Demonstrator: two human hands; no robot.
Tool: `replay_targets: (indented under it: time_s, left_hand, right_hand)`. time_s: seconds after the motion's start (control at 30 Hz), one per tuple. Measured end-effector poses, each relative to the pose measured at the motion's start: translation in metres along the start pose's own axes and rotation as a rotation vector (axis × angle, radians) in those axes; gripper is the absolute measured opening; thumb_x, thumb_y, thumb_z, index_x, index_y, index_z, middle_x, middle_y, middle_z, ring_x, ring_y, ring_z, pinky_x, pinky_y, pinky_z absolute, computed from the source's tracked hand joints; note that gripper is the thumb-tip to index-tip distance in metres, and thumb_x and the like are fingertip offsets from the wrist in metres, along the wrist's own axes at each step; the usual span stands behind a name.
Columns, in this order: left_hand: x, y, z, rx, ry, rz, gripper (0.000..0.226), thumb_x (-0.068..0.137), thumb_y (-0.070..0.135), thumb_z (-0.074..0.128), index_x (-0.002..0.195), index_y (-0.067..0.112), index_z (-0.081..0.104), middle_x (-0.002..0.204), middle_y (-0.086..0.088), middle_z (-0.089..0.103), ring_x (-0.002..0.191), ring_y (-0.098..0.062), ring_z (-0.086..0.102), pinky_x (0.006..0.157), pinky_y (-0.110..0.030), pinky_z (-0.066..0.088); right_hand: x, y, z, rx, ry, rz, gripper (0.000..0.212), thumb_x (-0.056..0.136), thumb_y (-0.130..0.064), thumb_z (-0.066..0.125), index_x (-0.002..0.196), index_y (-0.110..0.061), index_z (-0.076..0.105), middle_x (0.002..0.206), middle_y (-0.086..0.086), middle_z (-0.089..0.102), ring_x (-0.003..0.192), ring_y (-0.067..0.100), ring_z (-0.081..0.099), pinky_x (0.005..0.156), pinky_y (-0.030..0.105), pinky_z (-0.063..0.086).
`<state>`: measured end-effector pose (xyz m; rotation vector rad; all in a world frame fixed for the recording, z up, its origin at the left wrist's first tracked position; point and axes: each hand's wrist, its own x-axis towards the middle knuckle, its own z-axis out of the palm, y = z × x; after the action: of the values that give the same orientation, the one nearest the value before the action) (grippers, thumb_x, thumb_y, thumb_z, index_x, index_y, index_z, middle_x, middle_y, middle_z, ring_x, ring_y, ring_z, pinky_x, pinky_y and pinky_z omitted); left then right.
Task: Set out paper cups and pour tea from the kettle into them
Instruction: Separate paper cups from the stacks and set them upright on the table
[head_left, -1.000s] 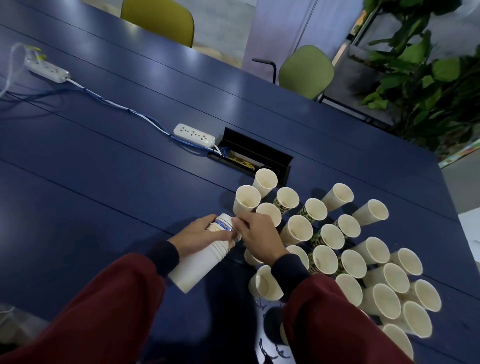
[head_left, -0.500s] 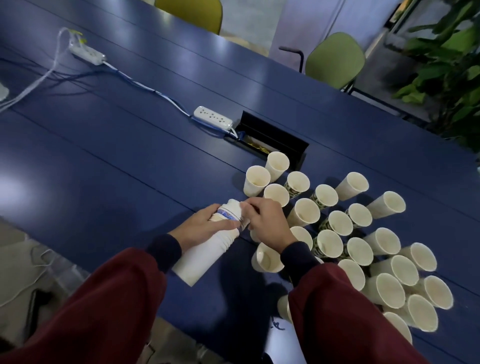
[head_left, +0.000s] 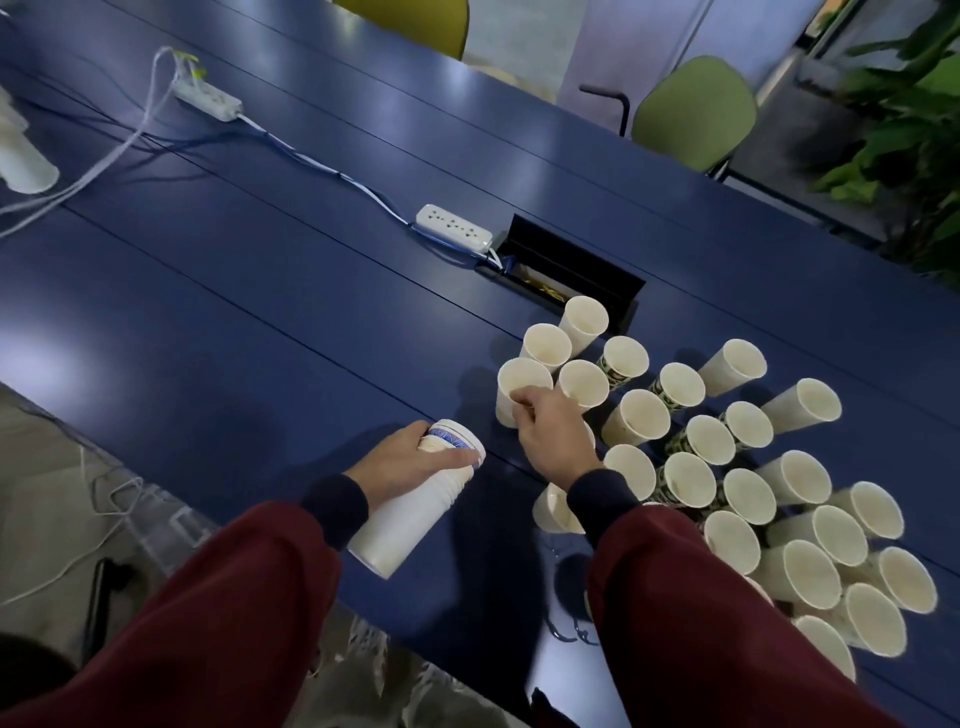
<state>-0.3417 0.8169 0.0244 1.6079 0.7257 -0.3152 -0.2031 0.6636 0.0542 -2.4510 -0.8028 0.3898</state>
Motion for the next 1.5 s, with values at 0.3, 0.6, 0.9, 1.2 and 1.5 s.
replay_targets:
  time_s: [0.3, 0.6, 0.9, 1.2, 1.5]
  left_hand:
    - [0.001, 0.005, -0.02, 0.101, -0.099, 0.061, 0.053, 0.068, 0.057, 0.083, 0.106, 0.025, 0.066, 0.101, 0.007, 0.073, 0.091, -0.013, 0.071, 0.086, -0.034, 0.058]
    - [0.001, 0.014, -0.016, 0.142, -0.262, 0.17, 0.04, 0.077, 0.042, 0.082, 0.108, 0.025, 0.064, 0.099, 0.004, 0.074, 0.085, -0.01, 0.071, 0.064, -0.016, 0.05]
    - [0.002, 0.005, -0.012, 0.124, -0.301, 0.162, 0.036, 0.078, 0.038, 0.082, 0.107, 0.023, 0.066, 0.1, 0.002, 0.075, 0.091, -0.016, 0.07, 0.075, -0.025, 0.053]
    - [-0.013, -0.031, -0.001, 0.091, -0.206, -0.012, 0.047, 0.077, 0.052, 0.08, 0.105, 0.016, 0.07, 0.096, -0.003, 0.077, 0.083, -0.016, 0.074, 0.073, -0.029, 0.059]
    - [-0.041, -0.058, 0.02, 0.008, -0.09, -0.096, 0.078, 0.063, 0.069, 0.082, 0.115, 0.015, 0.061, 0.102, -0.008, 0.074, 0.083, -0.022, 0.075, 0.067, -0.035, 0.059]
  right_hand:
    - [-0.009, -0.013, 0.017, 0.119, -0.085, 0.138, 0.03, 0.1, -0.019, 0.058, 0.128, -0.009, 0.065, 0.123, 0.009, 0.07, 0.107, 0.027, 0.067, 0.093, 0.029, 0.047]
    - [-0.046, -0.028, 0.026, 0.268, 0.082, 0.088, 0.015, 0.097, -0.031, 0.064, 0.094, -0.019, 0.073, 0.09, -0.005, 0.072, 0.081, 0.008, 0.063, 0.075, 0.024, 0.048]
    - [-0.06, -0.026, 0.017, 0.341, 0.058, 0.139, 0.033, 0.104, -0.023, 0.052, 0.071, -0.021, 0.055, 0.058, -0.01, 0.055, 0.051, 0.008, 0.052, 0.059, 0.029, 0.042]
    - [-0.075, -0.005, 0.003, 0.219, 0.091, 0.065, 0.031, 0.101, -0.028, 0.058, 0.079, -0.007, 0.066, 0.073, 0.006, 0.07, 0.07, 0.023, 0.064, 0.07, 0.039, 0.049]
    - [-0.091, 0.006, 0.031, 0.054, -0.186, -0.064, 0.027, 0.105, -0.023, 0.049, 0.1, -0.008, 0.07, 0.097, 0.016, 0.073, 0.091, 0.037, 0.063, 0.078, 0.041, 0.047]
